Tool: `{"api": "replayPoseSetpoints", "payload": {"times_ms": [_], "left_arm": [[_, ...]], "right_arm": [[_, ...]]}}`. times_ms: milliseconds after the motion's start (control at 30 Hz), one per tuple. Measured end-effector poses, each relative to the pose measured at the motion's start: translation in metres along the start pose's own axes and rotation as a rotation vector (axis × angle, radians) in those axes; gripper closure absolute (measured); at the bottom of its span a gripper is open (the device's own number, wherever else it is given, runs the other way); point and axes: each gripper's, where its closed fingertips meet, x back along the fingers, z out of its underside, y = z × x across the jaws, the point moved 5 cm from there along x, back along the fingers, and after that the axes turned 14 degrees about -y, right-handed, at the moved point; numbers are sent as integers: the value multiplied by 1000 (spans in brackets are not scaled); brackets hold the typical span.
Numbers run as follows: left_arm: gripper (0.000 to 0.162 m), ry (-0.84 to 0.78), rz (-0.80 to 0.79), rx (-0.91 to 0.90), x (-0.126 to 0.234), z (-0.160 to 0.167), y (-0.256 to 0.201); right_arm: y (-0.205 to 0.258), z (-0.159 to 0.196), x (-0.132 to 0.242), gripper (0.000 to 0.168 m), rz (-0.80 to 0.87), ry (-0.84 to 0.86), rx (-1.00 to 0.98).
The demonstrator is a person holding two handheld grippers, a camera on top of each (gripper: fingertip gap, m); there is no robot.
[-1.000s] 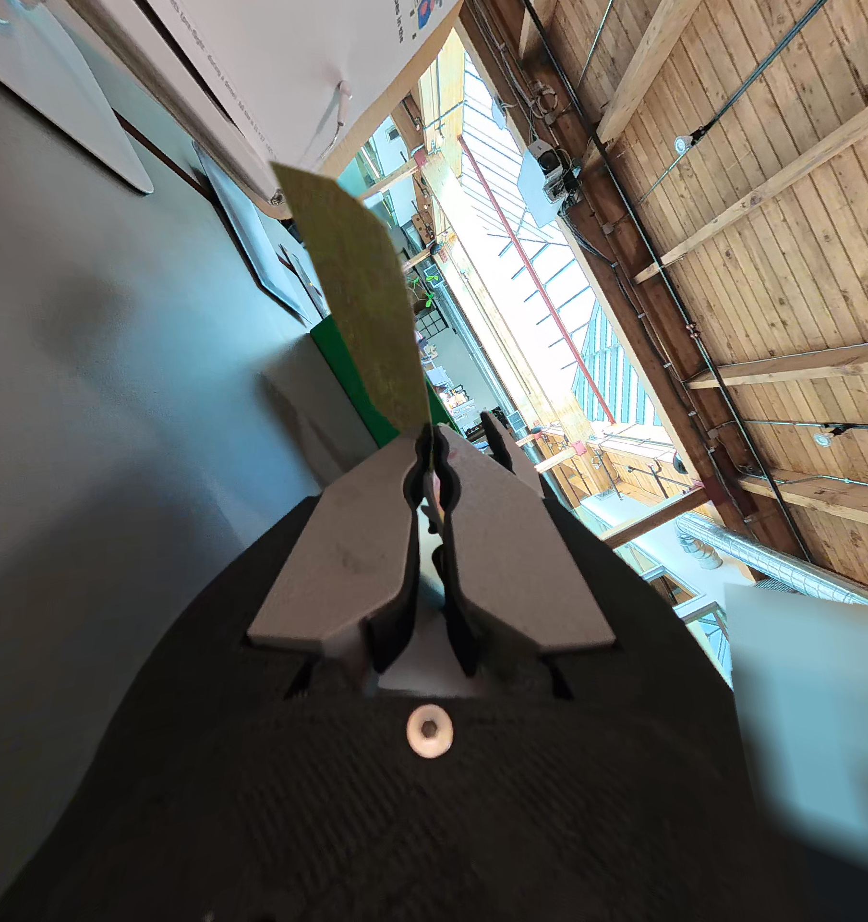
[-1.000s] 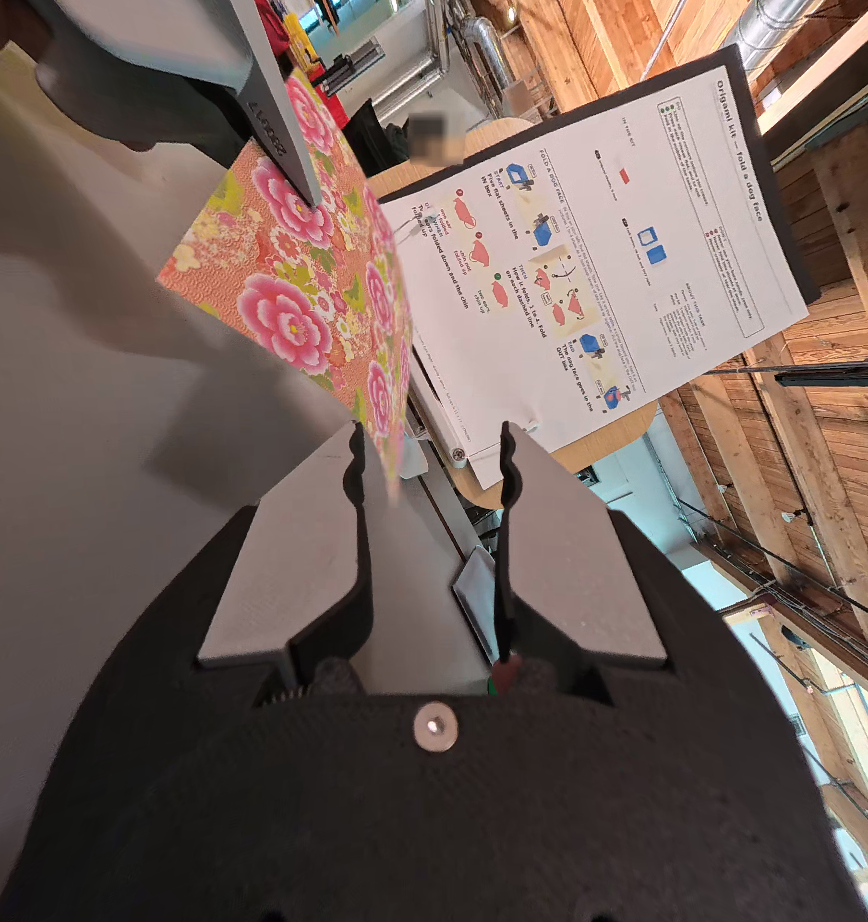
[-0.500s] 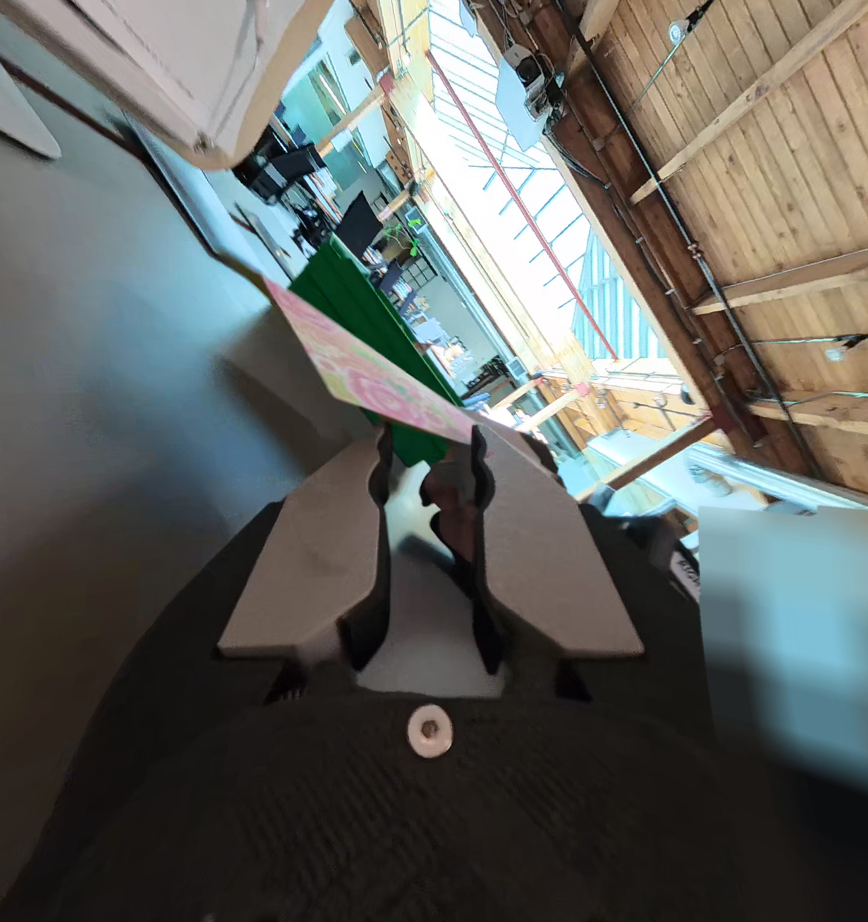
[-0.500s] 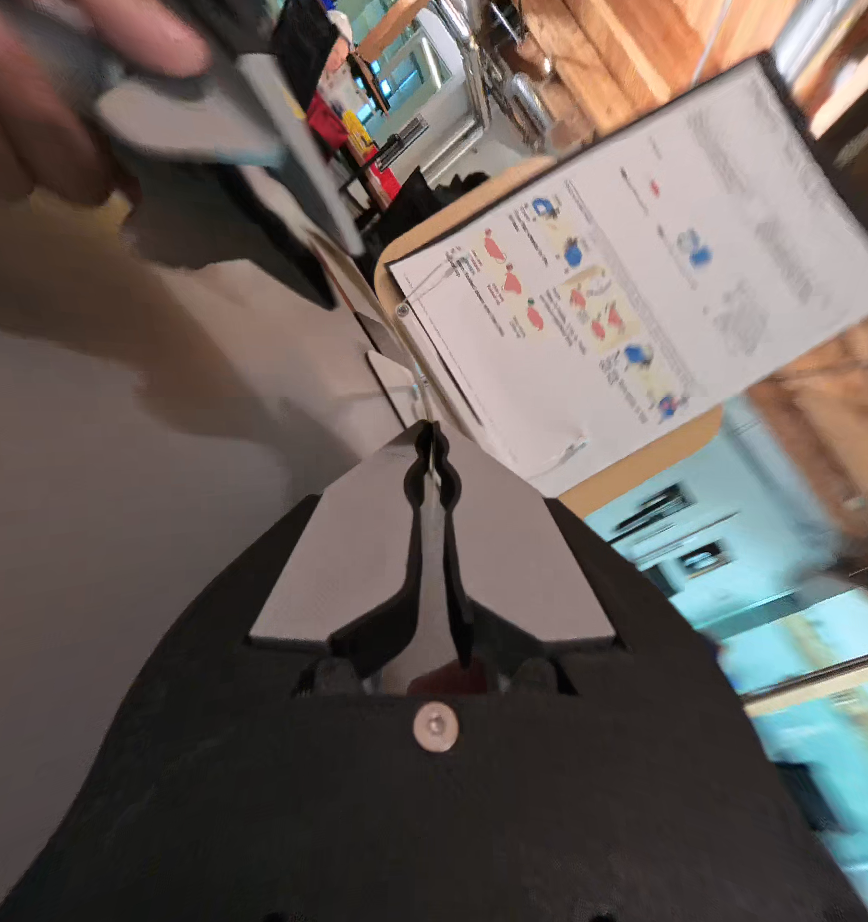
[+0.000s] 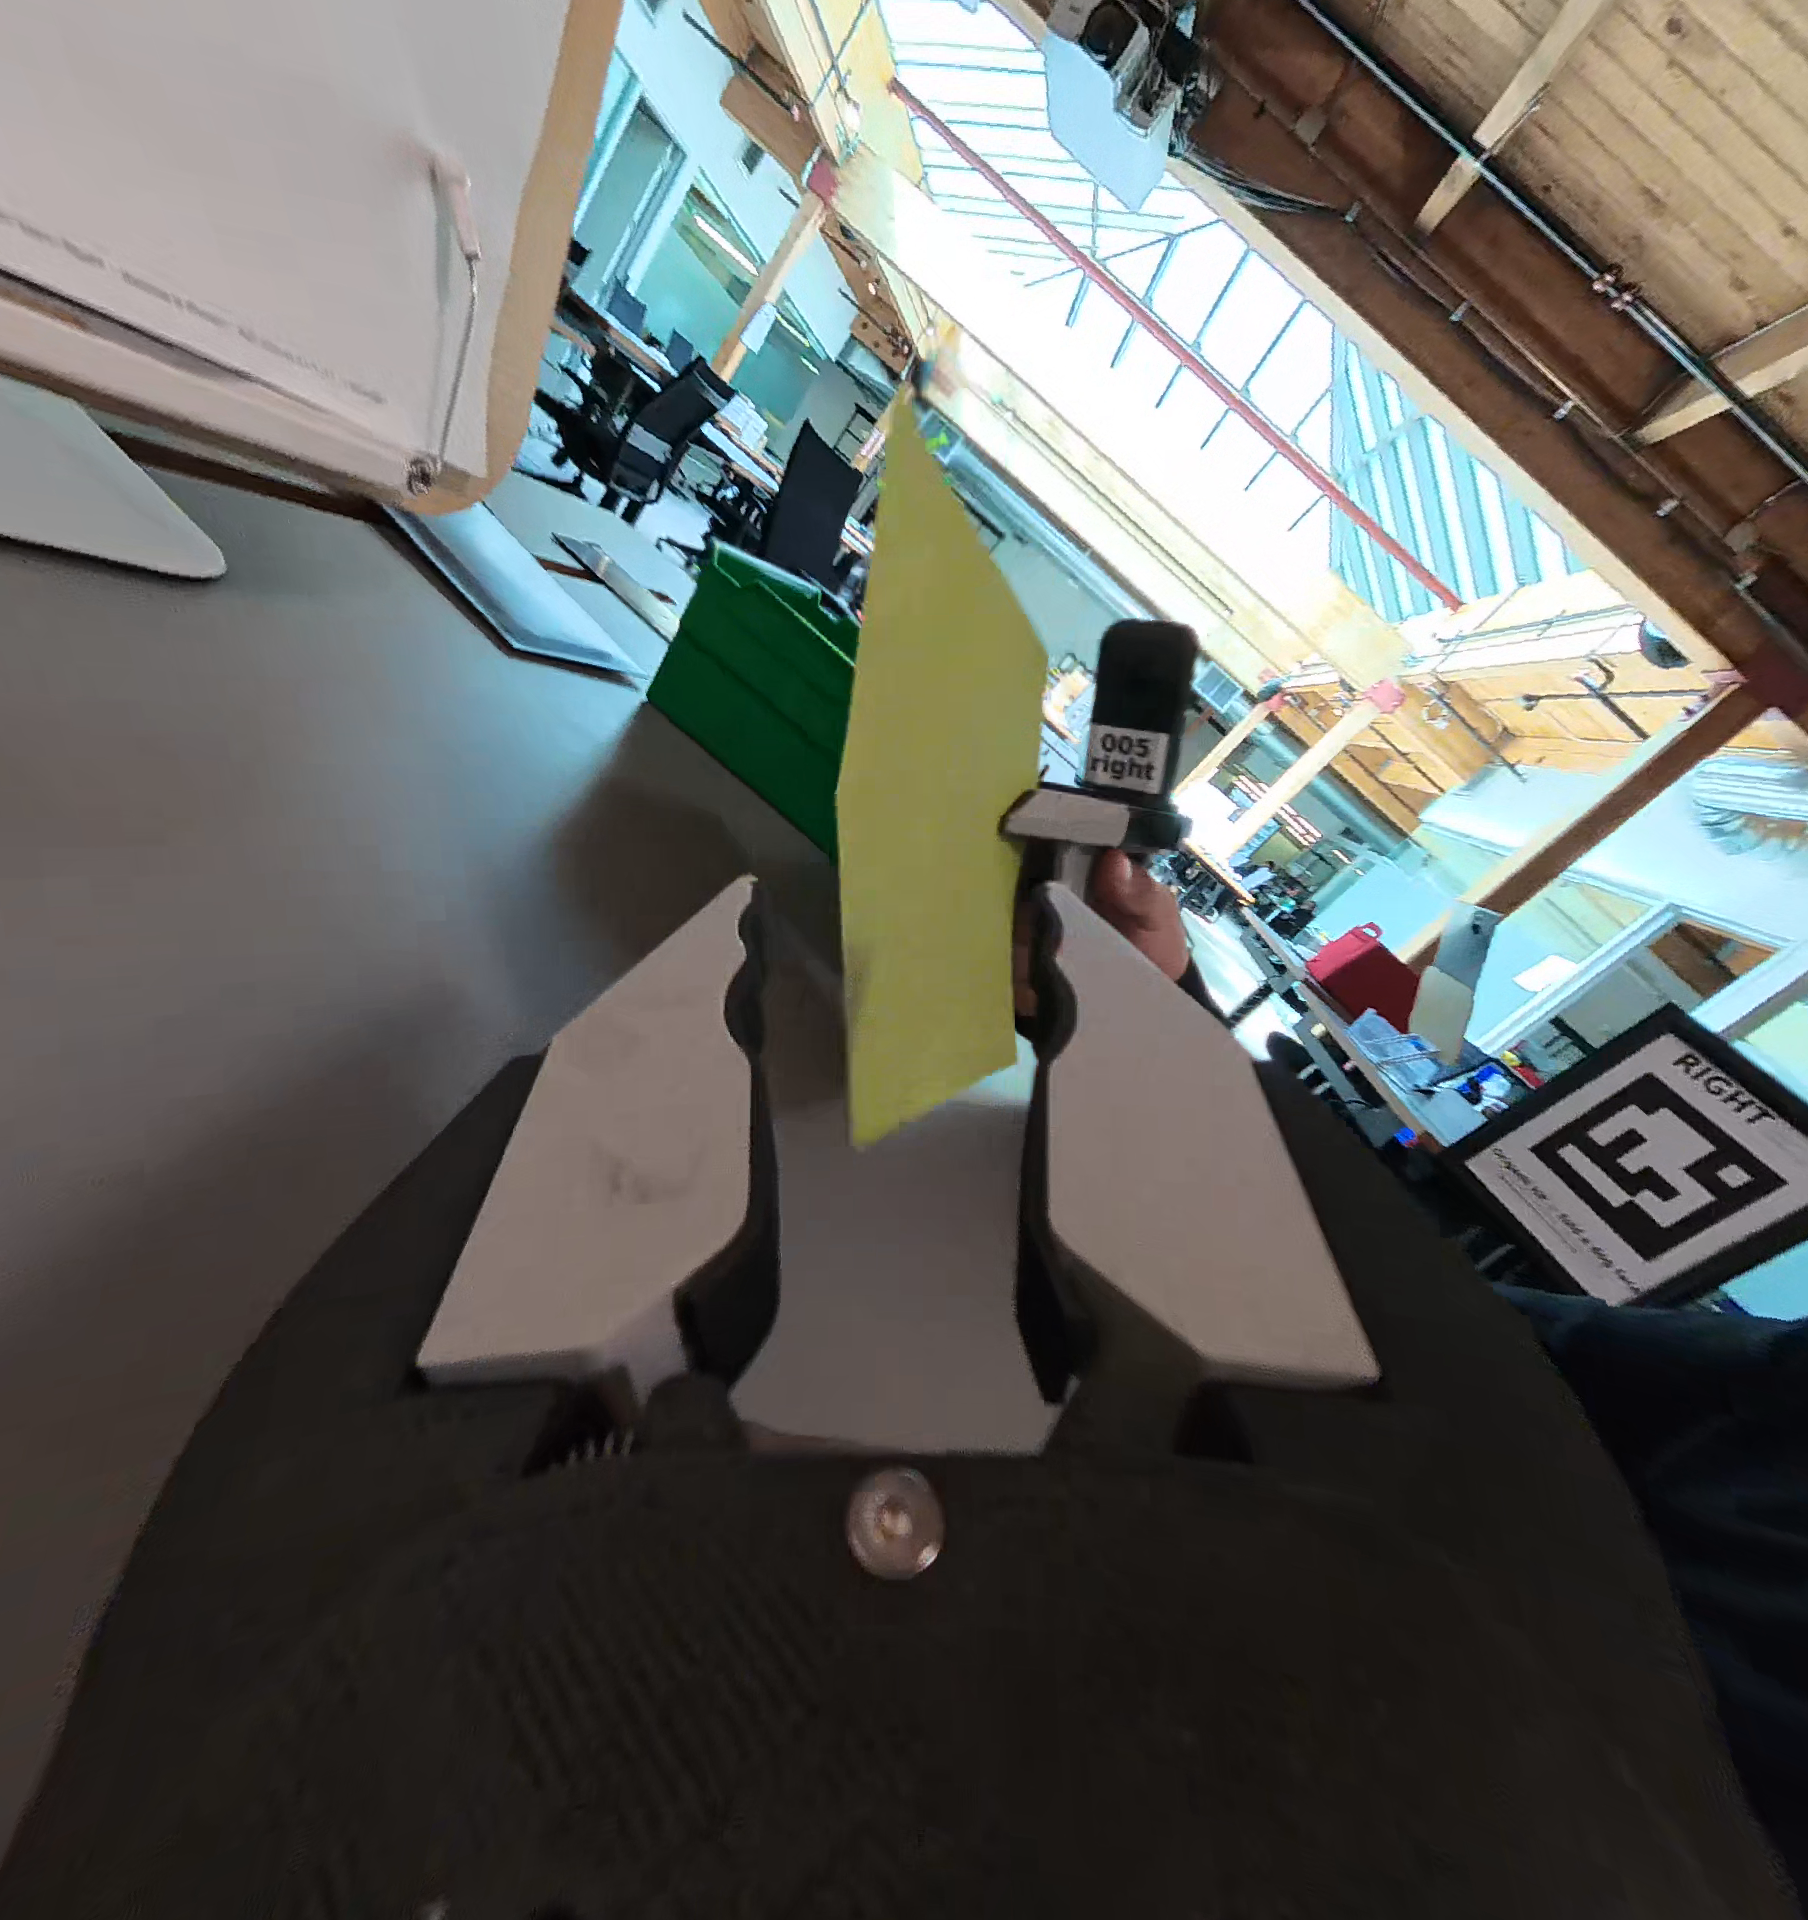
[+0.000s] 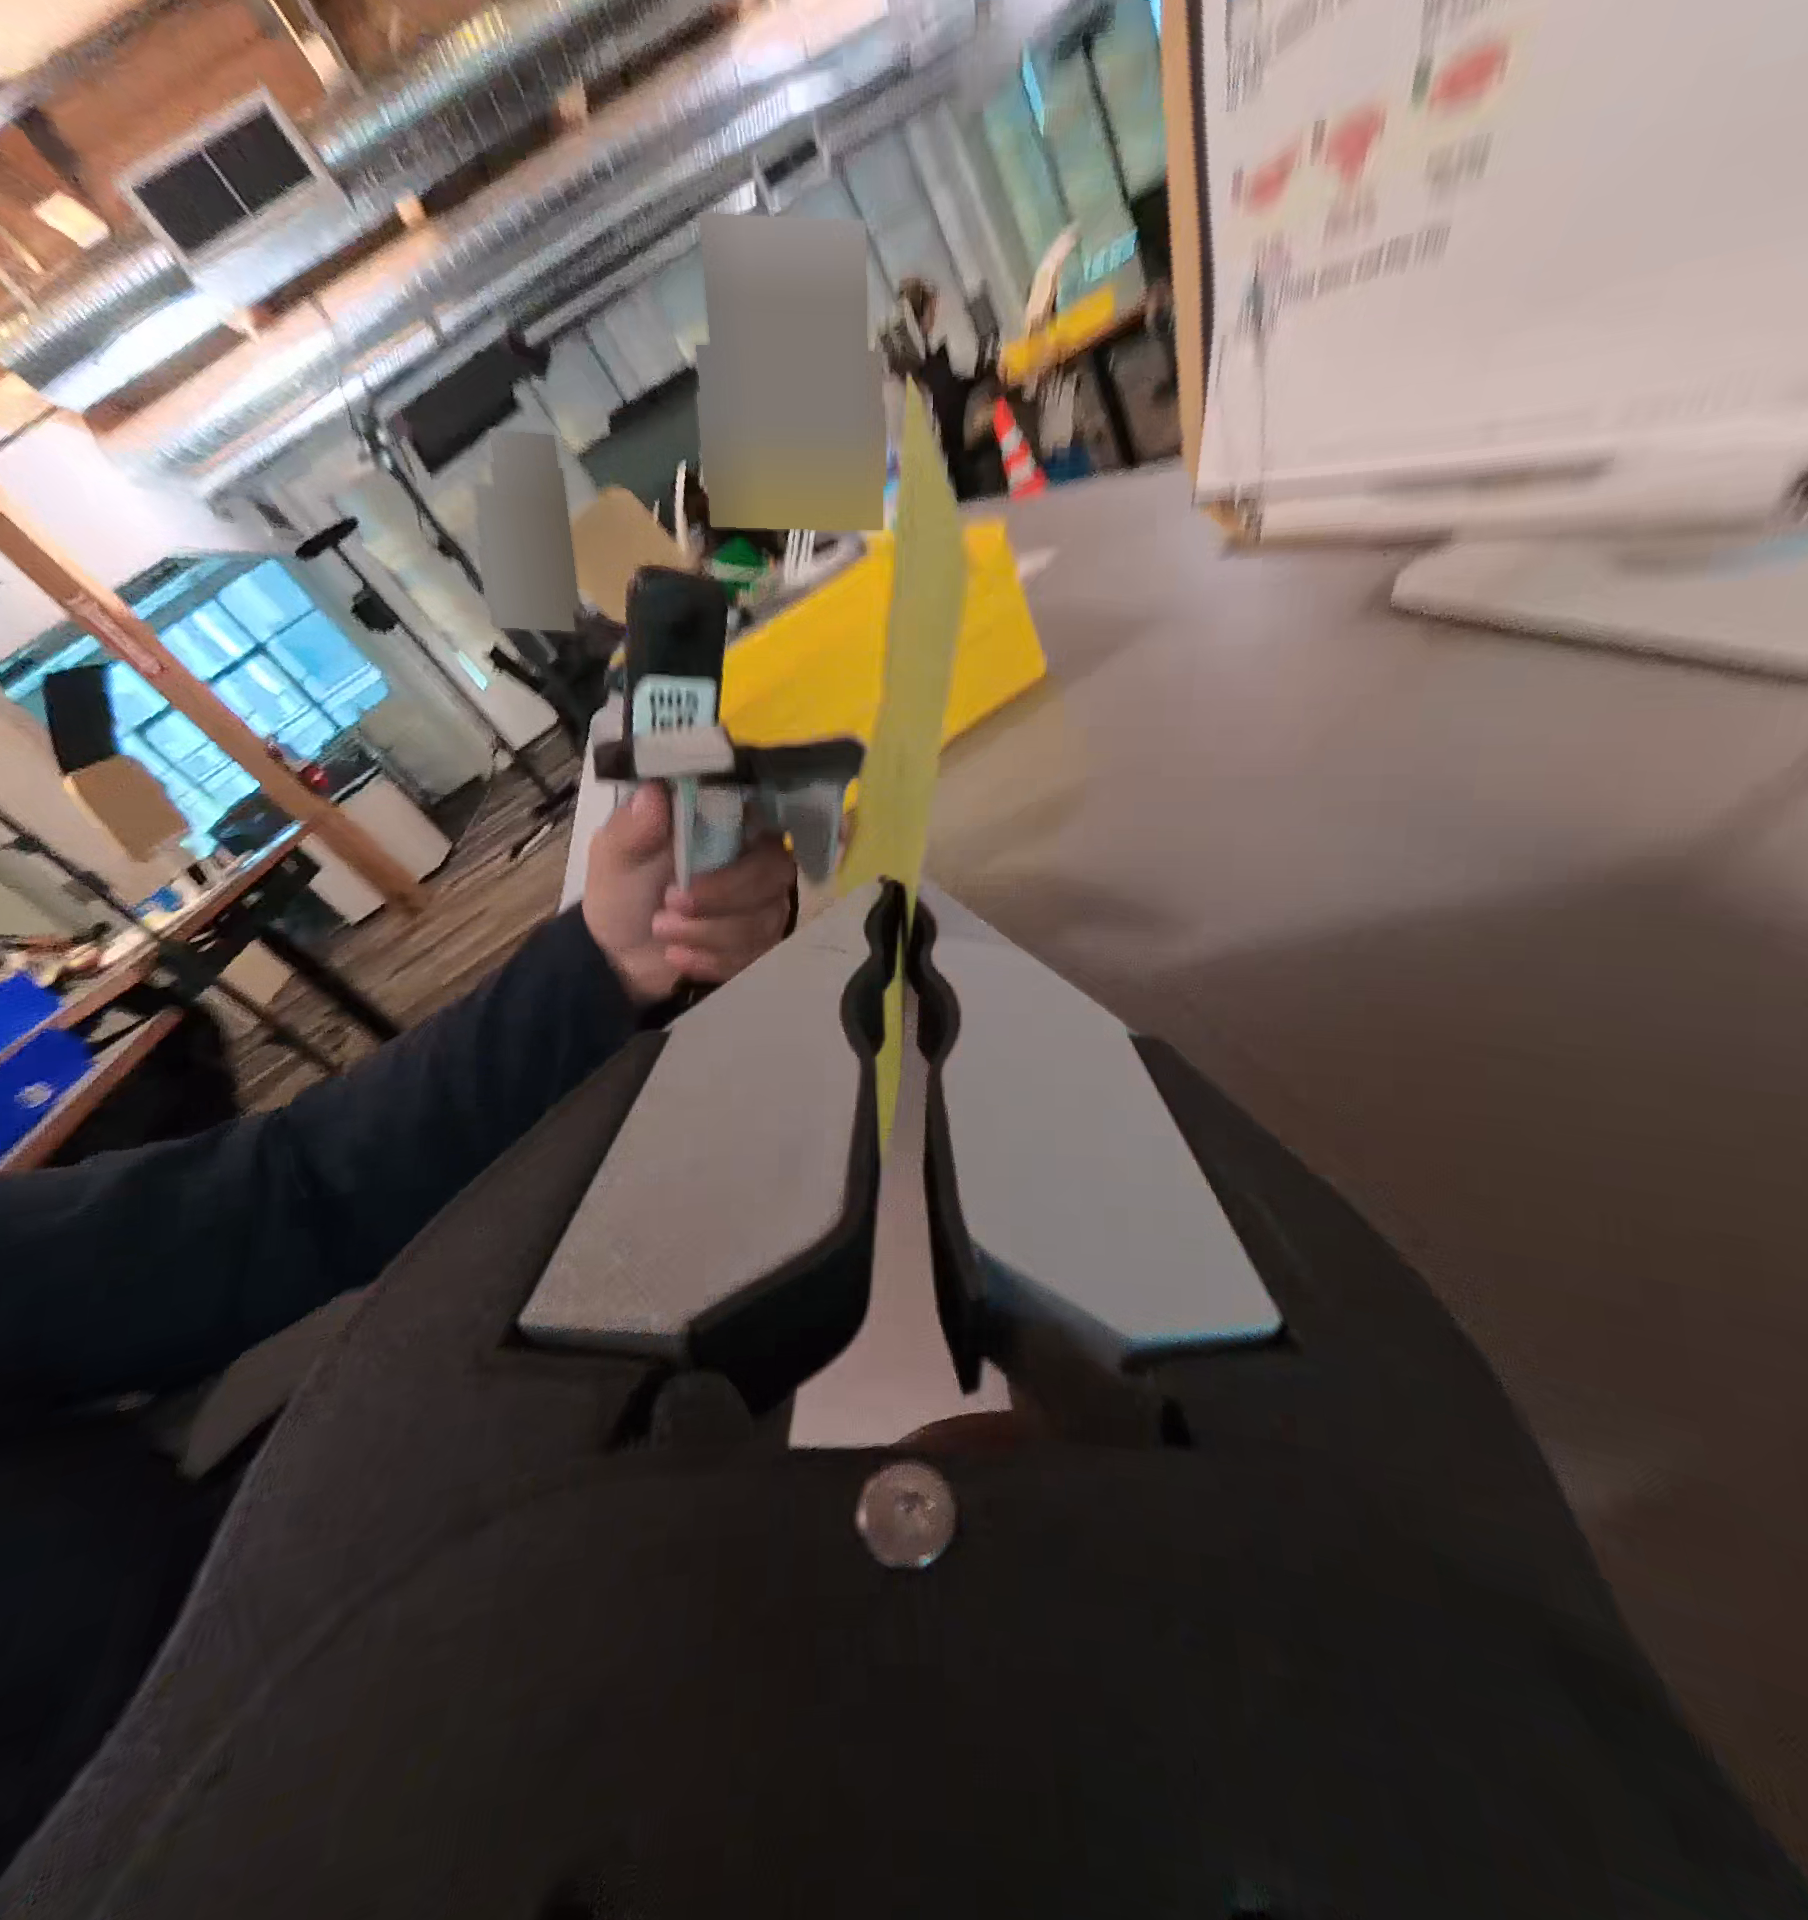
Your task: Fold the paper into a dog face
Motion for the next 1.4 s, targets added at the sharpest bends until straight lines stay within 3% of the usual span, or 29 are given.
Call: {"api": "replayPoseSetpoints", "payload": {"times_ms": [133, 300, 467, 733, 933, 1100, 1400], "left_arm": [[120, 127, -41, 33, -3, 18, 9], [162, 343, -151, -95, -3, 49, 20], [162, 416, -153, -150, -4, 57, 17], [155, 534, -249, -135, 2, 69, 27], [153, 392, -292, -218, 1, 48, 32], [157, 324, -125, -229, -5, 43, 10], [158, 559, -71, -450, -11, 83, -2]], "right_arm": [[-16, 26, -4, 168, 72, 175, -17], [-30, 39, -2, 168, 187, 287, 117], [-38, 54, -6, 162, 237, 395, 202], [-44, 56, -13, 168, 324, 420, 480], [-46, 49, -10, 168, 354, 409, 610], [-48, 51, -10, 168, 356, 421, 651], [-42, 55, -15, 168, 330, 435, 739]]}}
